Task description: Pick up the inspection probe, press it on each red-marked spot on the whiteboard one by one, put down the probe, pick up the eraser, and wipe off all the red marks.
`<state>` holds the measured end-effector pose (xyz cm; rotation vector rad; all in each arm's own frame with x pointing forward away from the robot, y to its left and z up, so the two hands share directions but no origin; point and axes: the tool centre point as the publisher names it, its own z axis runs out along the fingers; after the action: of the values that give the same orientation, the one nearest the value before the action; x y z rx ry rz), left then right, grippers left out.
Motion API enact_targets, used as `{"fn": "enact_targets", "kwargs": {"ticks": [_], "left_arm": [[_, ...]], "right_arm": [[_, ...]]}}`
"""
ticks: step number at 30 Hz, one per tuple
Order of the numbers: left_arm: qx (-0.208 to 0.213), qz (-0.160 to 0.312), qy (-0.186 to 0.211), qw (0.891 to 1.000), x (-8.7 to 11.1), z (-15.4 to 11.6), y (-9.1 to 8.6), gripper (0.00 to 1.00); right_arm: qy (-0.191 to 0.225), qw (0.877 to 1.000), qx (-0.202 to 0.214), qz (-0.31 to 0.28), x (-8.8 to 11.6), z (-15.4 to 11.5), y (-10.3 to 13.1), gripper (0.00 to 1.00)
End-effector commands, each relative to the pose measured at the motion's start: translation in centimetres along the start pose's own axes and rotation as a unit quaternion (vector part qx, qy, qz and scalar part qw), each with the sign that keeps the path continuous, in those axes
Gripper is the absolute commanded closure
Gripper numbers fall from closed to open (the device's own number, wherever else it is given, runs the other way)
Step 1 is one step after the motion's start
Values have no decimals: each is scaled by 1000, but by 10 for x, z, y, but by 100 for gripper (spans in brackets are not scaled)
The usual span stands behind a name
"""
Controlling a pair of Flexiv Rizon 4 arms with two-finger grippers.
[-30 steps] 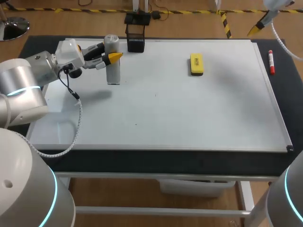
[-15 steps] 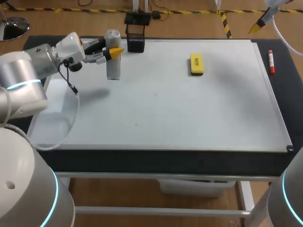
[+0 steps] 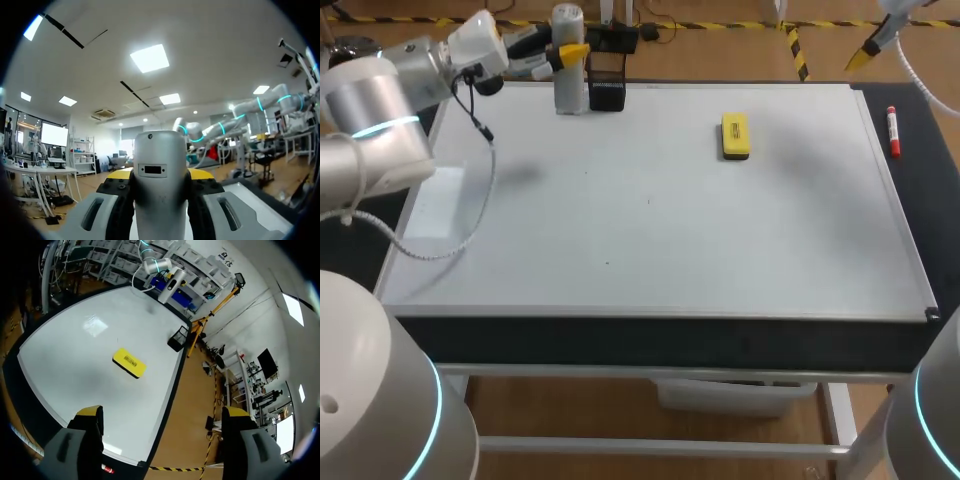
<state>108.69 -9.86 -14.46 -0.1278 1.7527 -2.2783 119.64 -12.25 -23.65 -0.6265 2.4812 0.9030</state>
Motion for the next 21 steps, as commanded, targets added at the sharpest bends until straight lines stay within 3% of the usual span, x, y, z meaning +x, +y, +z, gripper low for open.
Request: {"fn": "enact_targets", "kwargs": {"ticks": [1, 11, 21], "left_arm": [[10, 3, 57, 998, -35, 17, -2, 100], [17, 17, 95, 995, -86, 50, -5, 100], [35, 11, 114, 993, -121, 71, 15, 100]], "right_arm": [[3, 1000, 0, -1, -1, -1, -1, 0], [3, 1000, 0, -1, -1, -1, -1, 0], [3, 1000, 0, -1, -1, -1, -1, 0]]}}
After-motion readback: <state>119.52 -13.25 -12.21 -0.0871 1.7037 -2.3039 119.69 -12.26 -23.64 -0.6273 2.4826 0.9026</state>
